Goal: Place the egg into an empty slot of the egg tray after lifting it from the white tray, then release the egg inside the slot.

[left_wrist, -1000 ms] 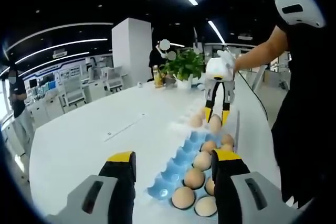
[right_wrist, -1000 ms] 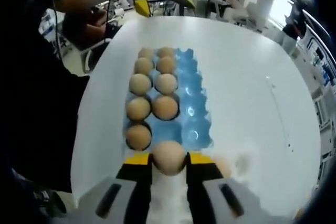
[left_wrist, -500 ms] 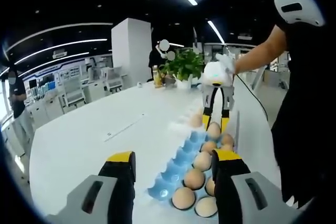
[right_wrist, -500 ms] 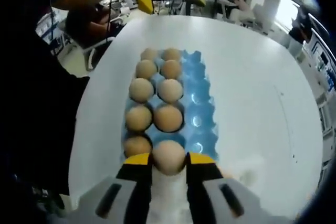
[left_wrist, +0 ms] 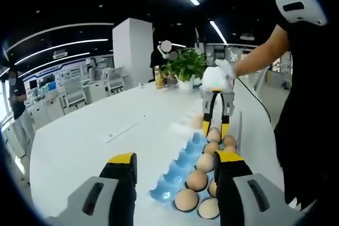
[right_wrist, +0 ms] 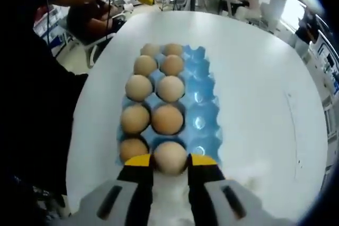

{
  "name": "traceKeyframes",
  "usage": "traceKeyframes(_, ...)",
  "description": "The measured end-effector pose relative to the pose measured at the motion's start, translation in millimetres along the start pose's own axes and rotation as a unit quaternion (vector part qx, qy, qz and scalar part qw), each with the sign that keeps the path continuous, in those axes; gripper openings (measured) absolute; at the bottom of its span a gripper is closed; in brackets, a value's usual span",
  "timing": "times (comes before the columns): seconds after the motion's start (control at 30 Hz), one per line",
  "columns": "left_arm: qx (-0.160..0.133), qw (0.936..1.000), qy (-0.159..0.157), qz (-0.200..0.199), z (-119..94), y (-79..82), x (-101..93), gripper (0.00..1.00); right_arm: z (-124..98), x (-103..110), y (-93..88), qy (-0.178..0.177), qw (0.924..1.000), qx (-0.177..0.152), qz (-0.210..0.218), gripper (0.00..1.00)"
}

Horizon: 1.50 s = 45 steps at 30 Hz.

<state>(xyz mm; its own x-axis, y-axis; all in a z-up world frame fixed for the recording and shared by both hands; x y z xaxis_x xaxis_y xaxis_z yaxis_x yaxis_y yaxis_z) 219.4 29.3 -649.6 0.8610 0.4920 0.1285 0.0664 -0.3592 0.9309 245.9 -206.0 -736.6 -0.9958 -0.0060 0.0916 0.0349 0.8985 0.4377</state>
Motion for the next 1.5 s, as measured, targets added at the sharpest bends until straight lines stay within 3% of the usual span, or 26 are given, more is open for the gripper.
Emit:
traceKeyframes(0.77,0.004,1.0,-0.004,-0.004,4.5,-6.3,3.7,0.59,10.1,1.6,-1.0,0.008,0.9999,0.0,-0.01,0.25)
traceKeyframes(0.93,0.002,1.0,-0.003,-0.005,6.0,-7.0,4.2,0.59,9.2,3.4,-5.2,-0.005,0.9994,-0.027,-0.019,0.26)
traceKeyframes(1.23,0.006,1.0,-0.004,-0.006,7.3,-7.3,2.5,0.59,2.5,7.5,-8.3,-0.011,0.9974,-0.069,0.015,0.25)
traceKeyframes(1.4,0.003,1.0,-0.001,-0.007,6.7,-6.7,2.5,0.59,-11.2,4.2,-5.3,-0.012,0.9907,-0.119,0.064,0.26)
traceKeyframes(1.5,0.003,1.0,0.0,-0.009,5.4,-9.3,1.6,0.59,-26.3,-2.9,-4.1,-0.027,0.9809,-0.162,0.103,0.26)
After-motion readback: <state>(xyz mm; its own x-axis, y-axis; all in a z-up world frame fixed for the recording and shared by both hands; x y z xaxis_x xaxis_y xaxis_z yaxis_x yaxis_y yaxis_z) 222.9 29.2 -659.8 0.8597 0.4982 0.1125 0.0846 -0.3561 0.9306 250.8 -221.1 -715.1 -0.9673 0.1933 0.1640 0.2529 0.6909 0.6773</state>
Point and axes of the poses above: the point that each gripper's makers call its tool centre point, and the gripper's own axes: z roughly forward along the fingers, x roughly to its left, y roughly out of its top, the point moved 6 cm from there along -z, roughly backward along the fingers, and after that the axes turned 6 degrees about z, right-handed, at the moved point
